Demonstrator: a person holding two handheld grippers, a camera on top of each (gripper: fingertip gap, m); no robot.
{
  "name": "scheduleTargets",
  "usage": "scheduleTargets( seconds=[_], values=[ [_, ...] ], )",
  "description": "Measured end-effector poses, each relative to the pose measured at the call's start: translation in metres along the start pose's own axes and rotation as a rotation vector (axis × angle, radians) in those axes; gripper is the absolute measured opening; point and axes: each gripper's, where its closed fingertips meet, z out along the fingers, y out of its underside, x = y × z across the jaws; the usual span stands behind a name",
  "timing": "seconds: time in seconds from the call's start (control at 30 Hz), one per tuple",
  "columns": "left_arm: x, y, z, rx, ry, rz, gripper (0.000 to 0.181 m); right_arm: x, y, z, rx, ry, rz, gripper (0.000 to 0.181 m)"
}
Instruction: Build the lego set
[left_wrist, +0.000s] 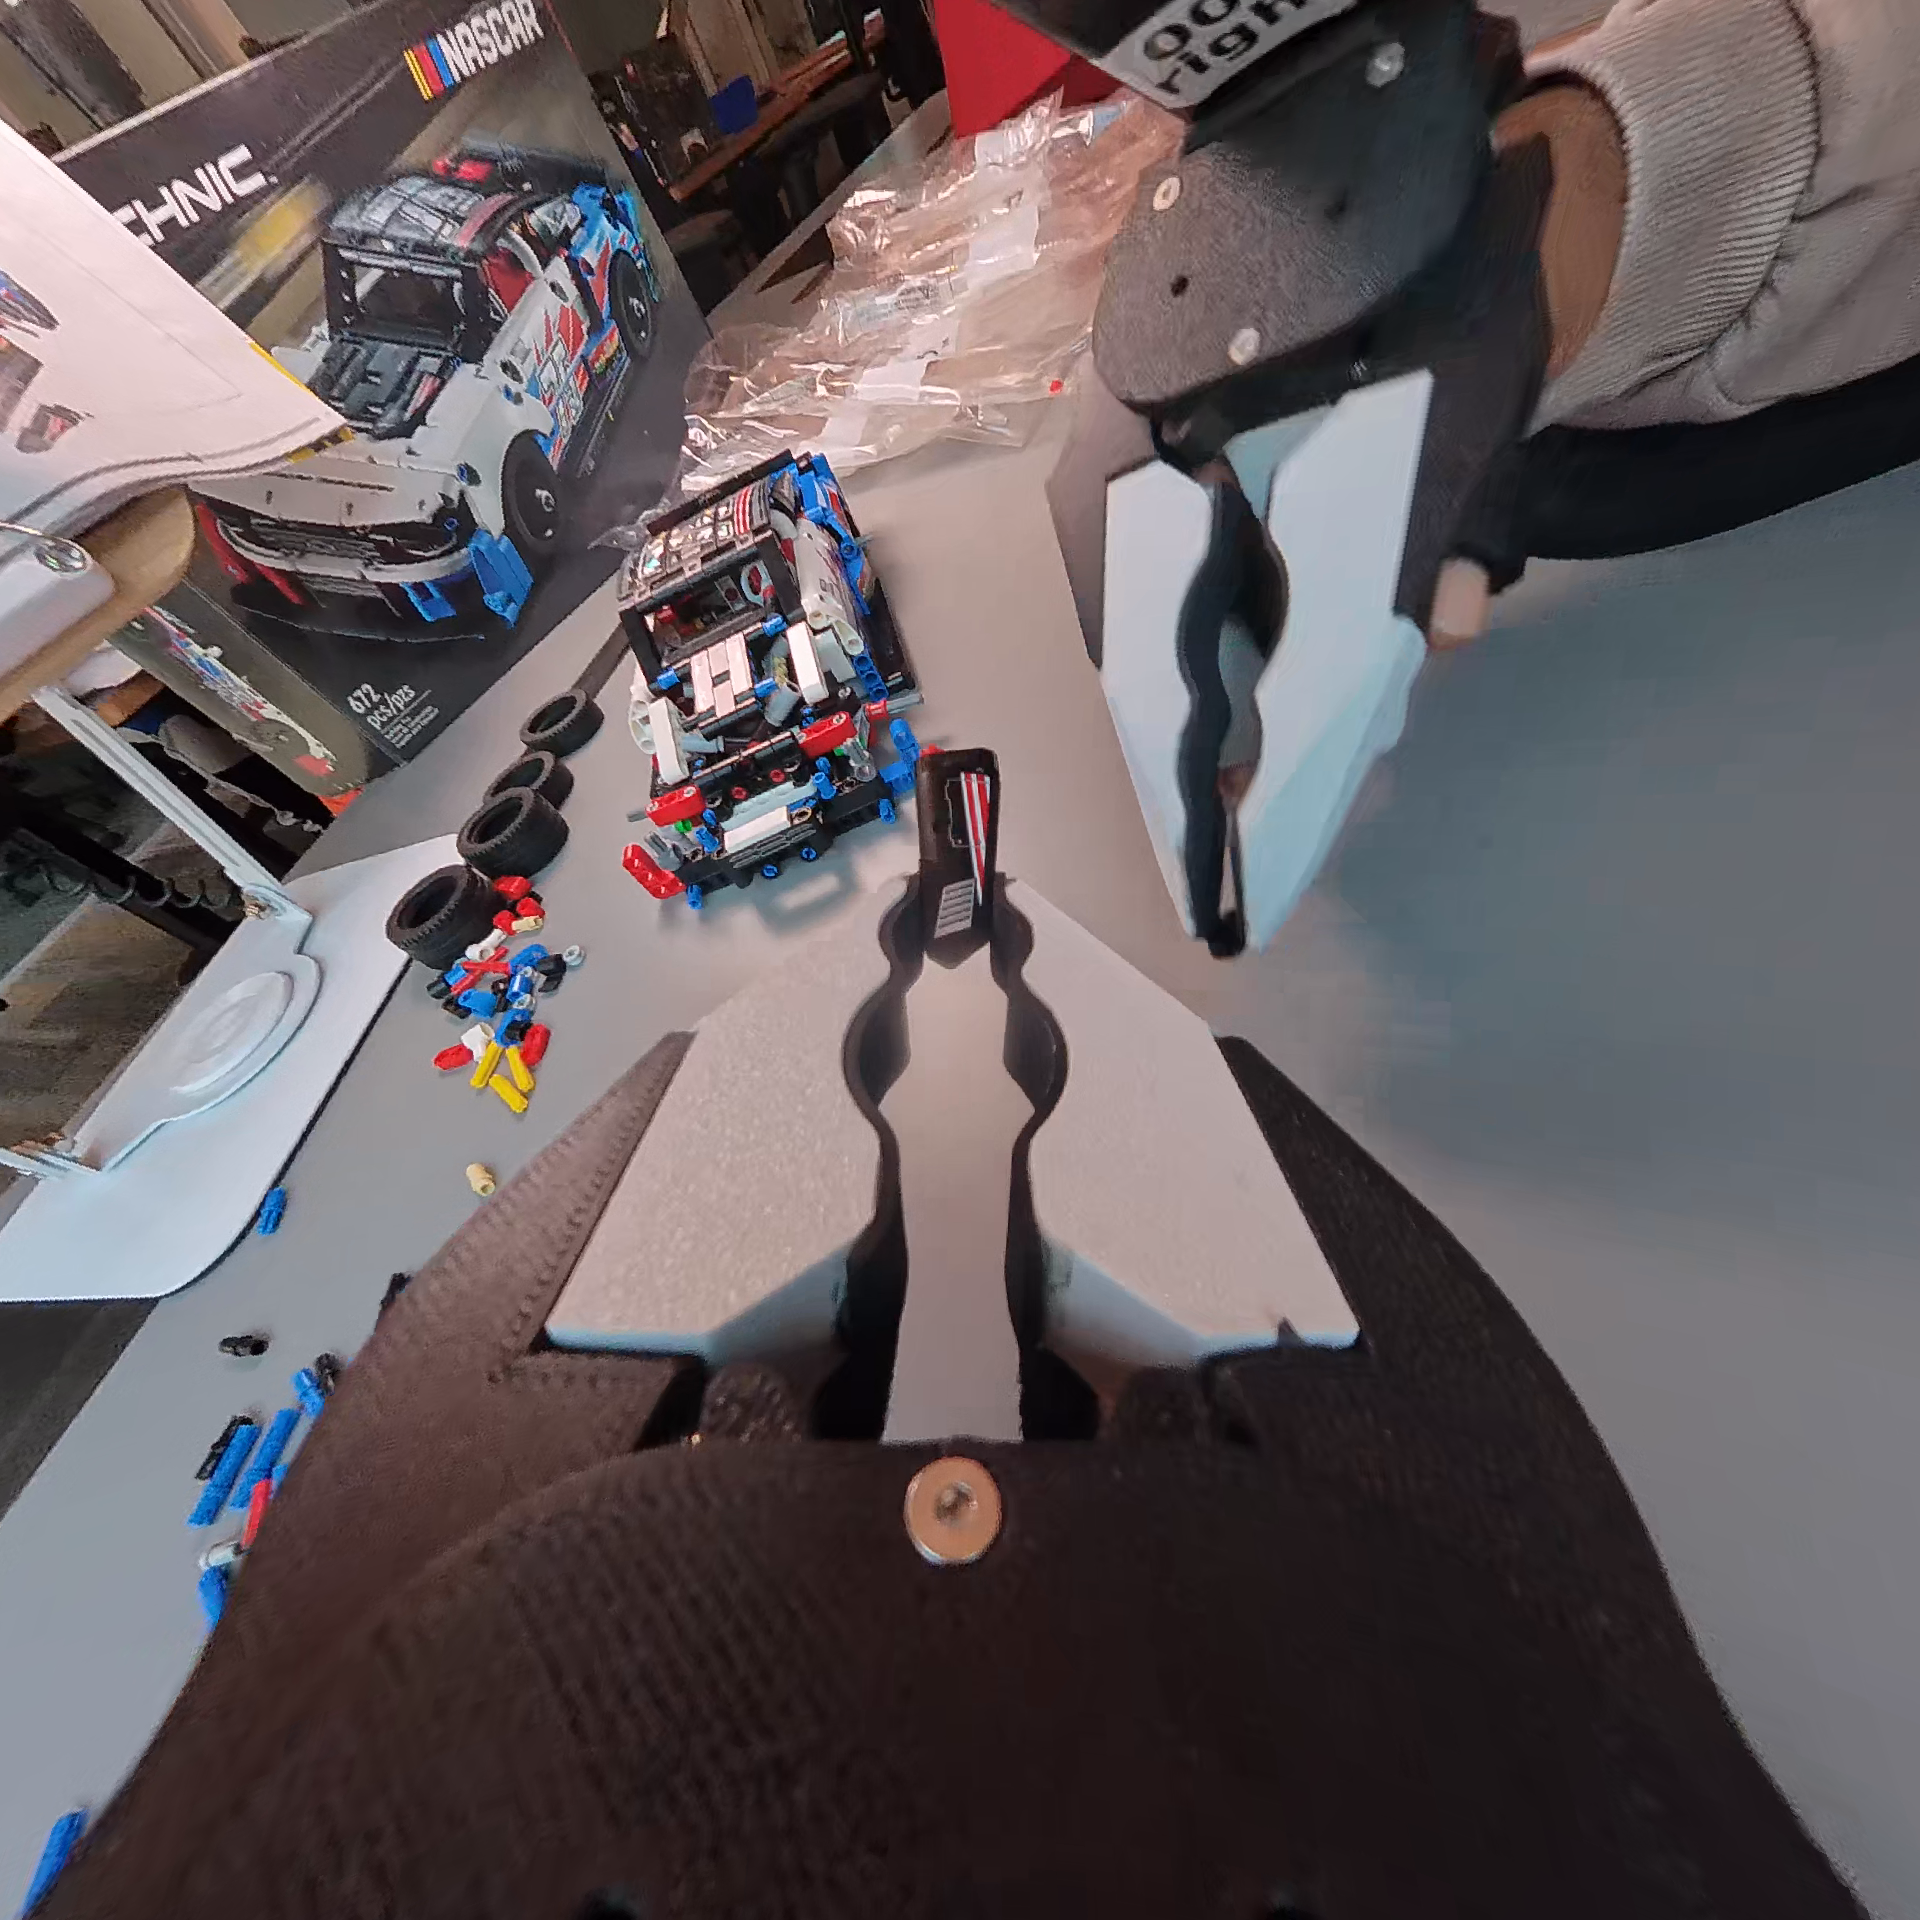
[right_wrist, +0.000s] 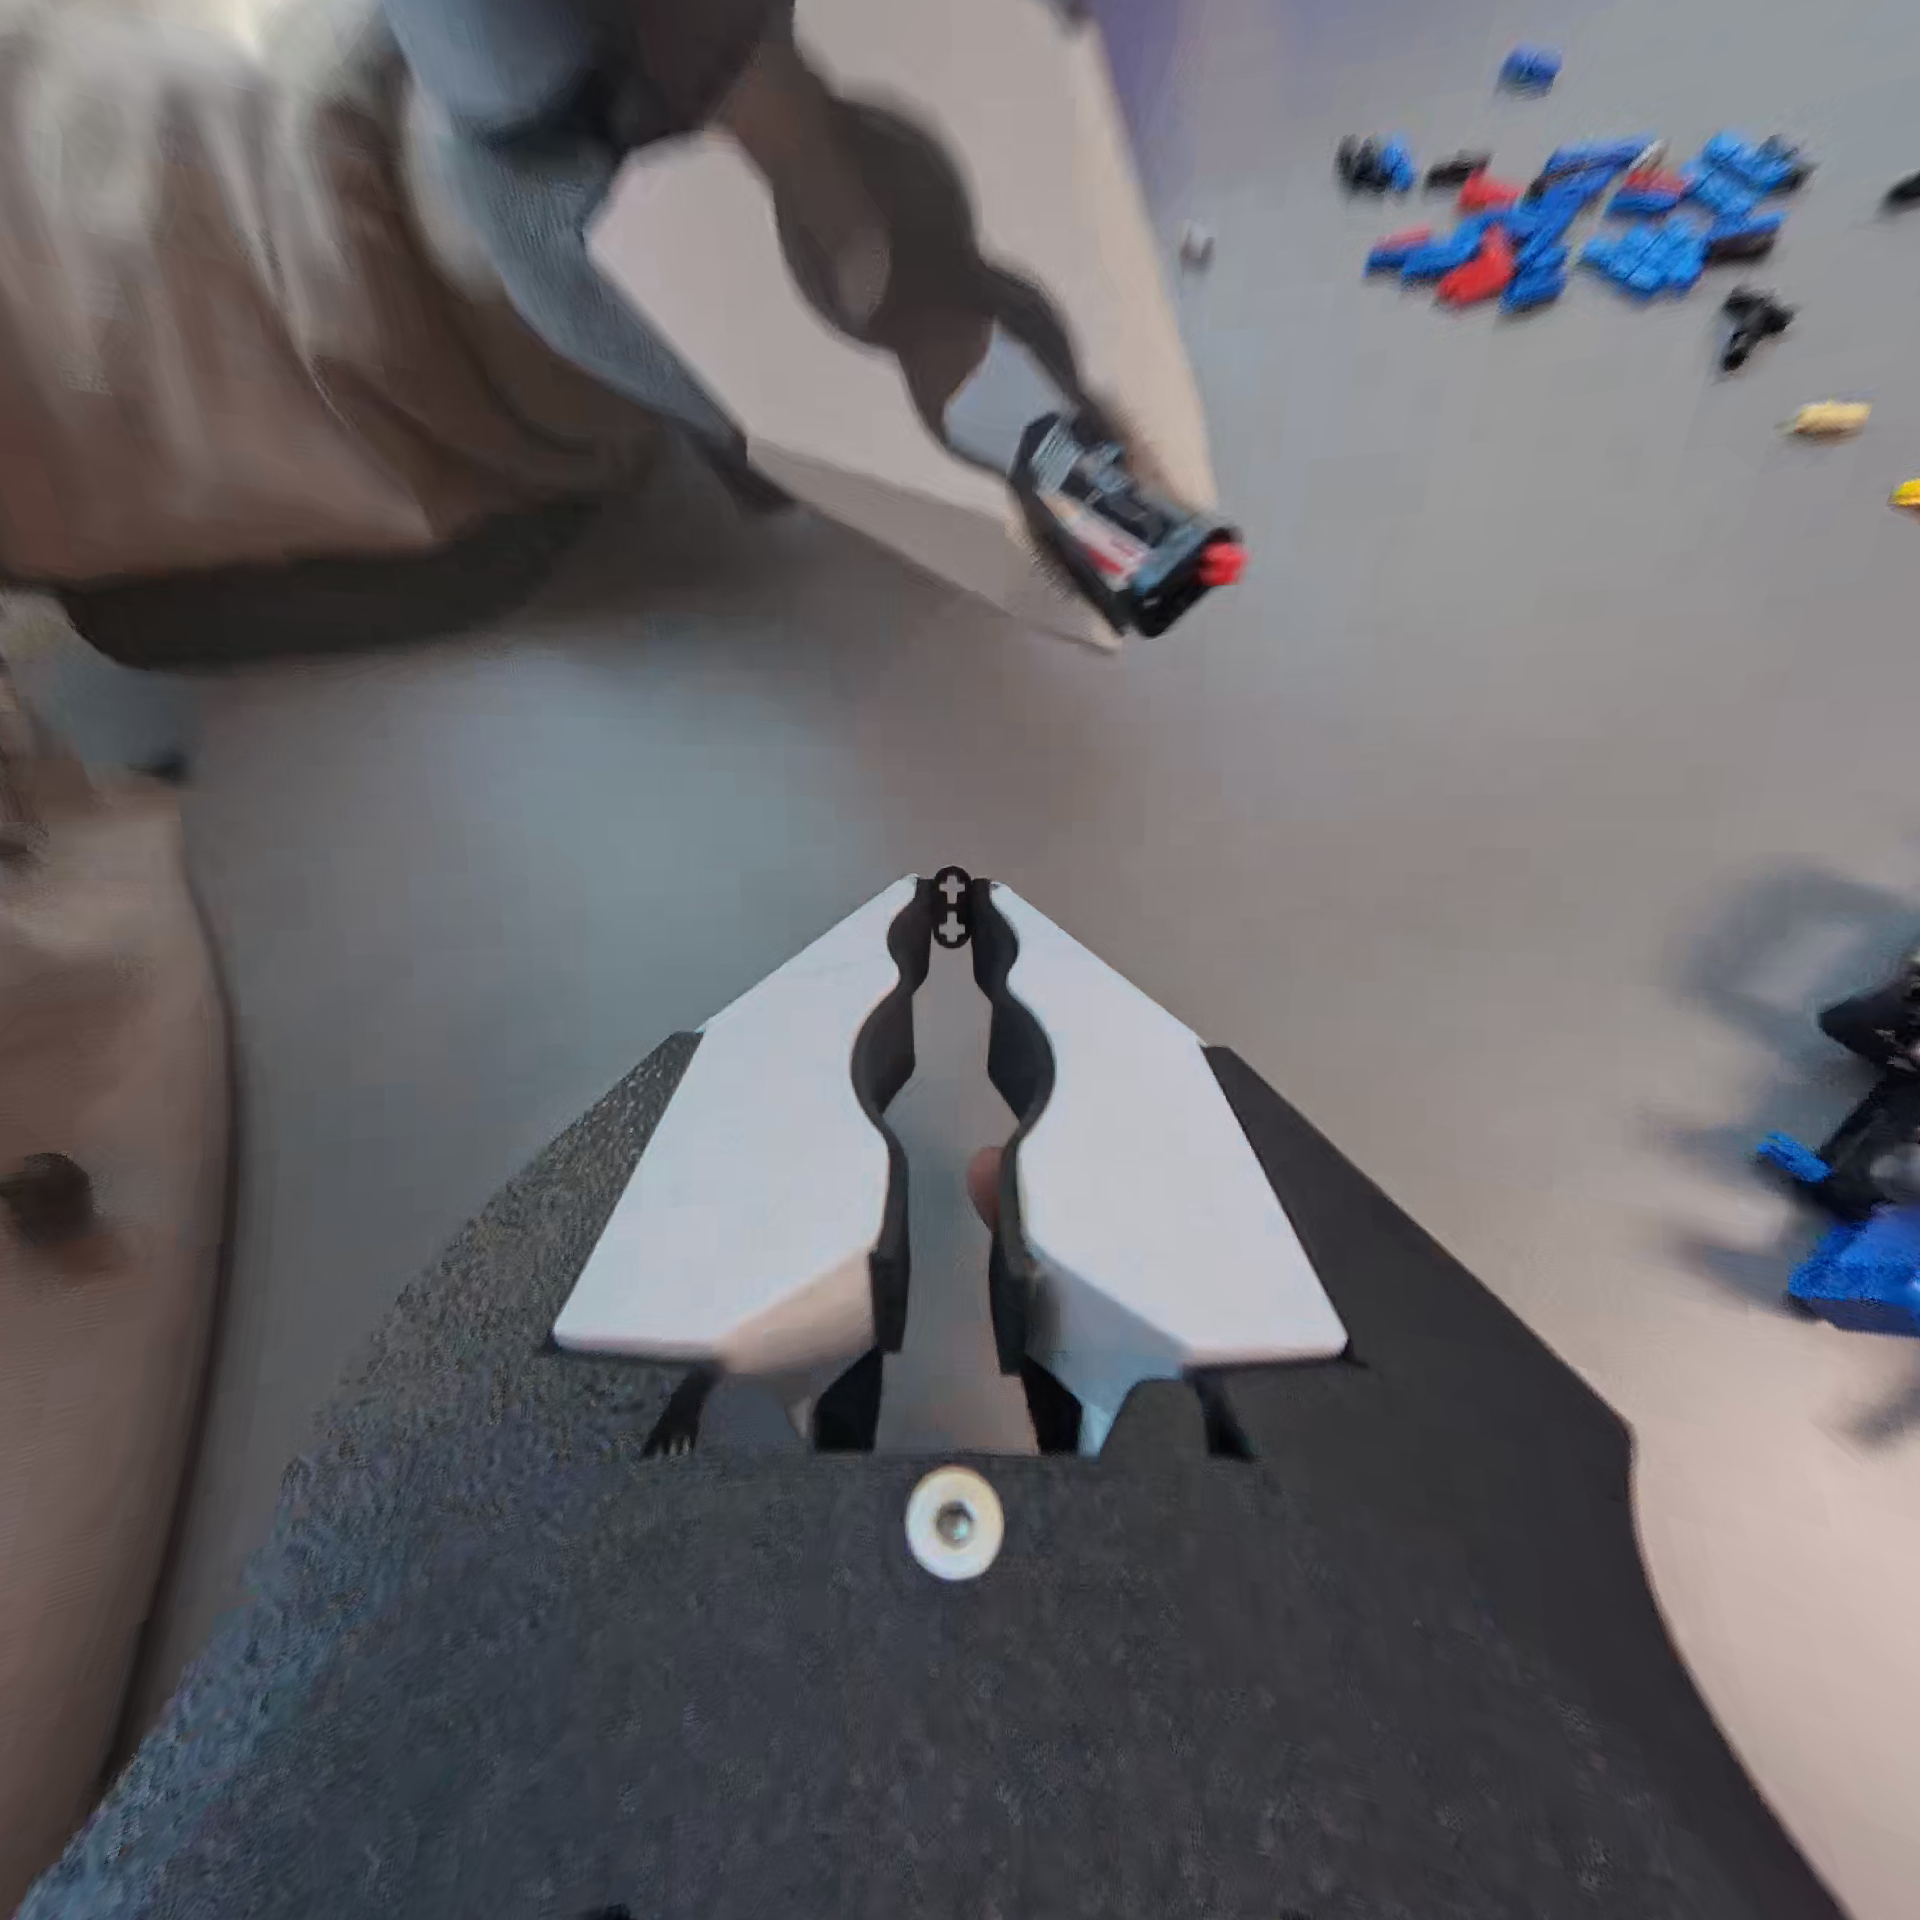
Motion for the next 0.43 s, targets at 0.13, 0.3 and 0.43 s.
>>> scheduleTargets(
  seconds=[0.13, 0.3, 0.43],
  values=[
    [0.000, -0.011, -0.001, 0.036, -0.032, 0.043, 0.010, 0.024, -0.054, -0.064, 0.485, -0.102, 0.288, 0.005],
    [0.006, -0.020, 0.004, 0.024, -0.071, 0.102, 0.010, 0.028, -0.065, -0.075, 0.649, -0.250, 0.491, 0.005],
    [0.008, -0.021, 0.006, -0.010, -0.102, 0.144, 0.010, 0.024, -0.060, -0.062, 0.616, -0.284, 0.536, 0.005]
  ],
)
